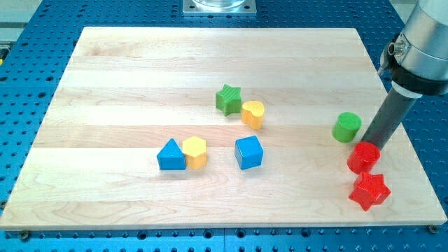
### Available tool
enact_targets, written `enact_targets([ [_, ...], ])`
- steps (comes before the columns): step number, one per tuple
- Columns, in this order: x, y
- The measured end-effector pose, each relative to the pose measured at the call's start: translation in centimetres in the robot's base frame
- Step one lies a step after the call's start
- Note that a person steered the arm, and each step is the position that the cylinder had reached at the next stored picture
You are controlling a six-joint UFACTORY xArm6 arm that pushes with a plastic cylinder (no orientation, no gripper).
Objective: Align the green circle vertically above the red blocks
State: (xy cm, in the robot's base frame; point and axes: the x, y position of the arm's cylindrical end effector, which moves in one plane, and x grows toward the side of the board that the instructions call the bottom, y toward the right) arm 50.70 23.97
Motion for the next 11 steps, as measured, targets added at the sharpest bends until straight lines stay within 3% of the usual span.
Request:
enact_targets([
  [2,-10.8,1.0],
  [3,-11.5,-4.2],
  [4,-6.6,-6.5],
  [5,-5.1,-6.4],
  [9,-5.4,-5.4],
  [10,-5.5,-11.2],
  [11,-2.5,-17.7],
])
